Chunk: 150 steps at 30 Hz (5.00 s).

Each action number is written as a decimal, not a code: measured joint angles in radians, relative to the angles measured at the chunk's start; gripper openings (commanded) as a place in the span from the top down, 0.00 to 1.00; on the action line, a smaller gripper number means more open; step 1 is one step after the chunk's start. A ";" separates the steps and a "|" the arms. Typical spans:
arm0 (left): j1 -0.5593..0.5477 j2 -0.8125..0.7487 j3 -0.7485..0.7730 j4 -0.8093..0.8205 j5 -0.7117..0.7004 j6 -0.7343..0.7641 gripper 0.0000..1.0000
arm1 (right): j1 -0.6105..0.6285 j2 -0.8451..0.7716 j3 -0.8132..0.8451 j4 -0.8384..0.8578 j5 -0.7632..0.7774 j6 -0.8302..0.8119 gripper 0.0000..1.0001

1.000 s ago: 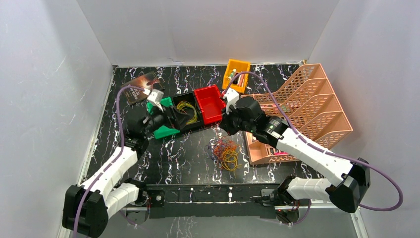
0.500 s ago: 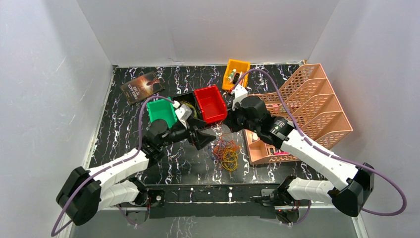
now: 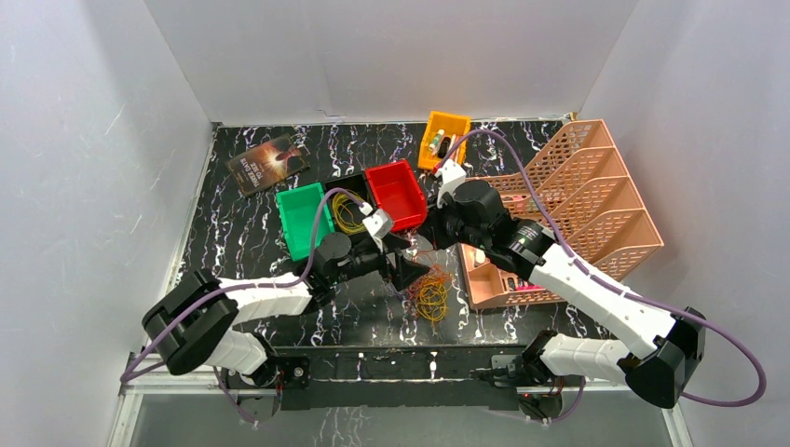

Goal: Untangle the cables

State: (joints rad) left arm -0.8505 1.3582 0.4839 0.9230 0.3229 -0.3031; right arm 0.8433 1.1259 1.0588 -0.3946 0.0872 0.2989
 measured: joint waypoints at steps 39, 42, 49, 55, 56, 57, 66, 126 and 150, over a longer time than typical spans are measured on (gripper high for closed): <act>-0.035 0.326 0.033 0.179 0.085 -0.207 0.87 | -0.003 -0.261 0.177 0.077 0.099 -0.043 1.00; -0.035 0.337 0.033 0.182 0.085 -0.207 0.86 | -0.003 -0.267 0.217 0.078 0.124 -0.068 1.00; -0.035 0.356 0.032 0.179 0.085 -0.207 0.86 | -0.003 -0.274 0.288 0.090 0.162 -0.119 1.00; -0.035 0.367 0.032 0.185 0.084 -0.211 0.96 | -0.003 -0.274 0.351 0.101 0.182 -0.151 1.00; -0.035 0.372 0.032 0.185 0.084 -0.213 1.00 | -0.003 -0.274 0.359 0.106 0.184 -0.155 1.00; -0.035 0.380 0.032 0.185 0.084 -0.214 1.00 | -0.003 -0.274 0.370 0.109 0.188 -0.160 1.00; -0.035 0.444 0.032 0.190 0.084 -0.226 1.00 | -0.003 -0.282 0.402 0.140 0.211 -0.196 1.00; 0.312 -0.362 0.268 -1.256 -0.594 -0.213 0.02 | -0.177 0.393 0.507 0.253 0.193 -0.224 1.00; 0.319 -0.450 0.293 -1.327 -0.709 -0.097 0.02 | -0.216 0.681 0.602 0.345 -0.006 -0.144 0.99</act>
State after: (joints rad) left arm -0.5320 0.9085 0.7765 -0.4042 -0.3862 -0.4000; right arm 0.6277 1.8072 1.6611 -0.0498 0.0814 0.1547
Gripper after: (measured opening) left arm 0.983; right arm 0.020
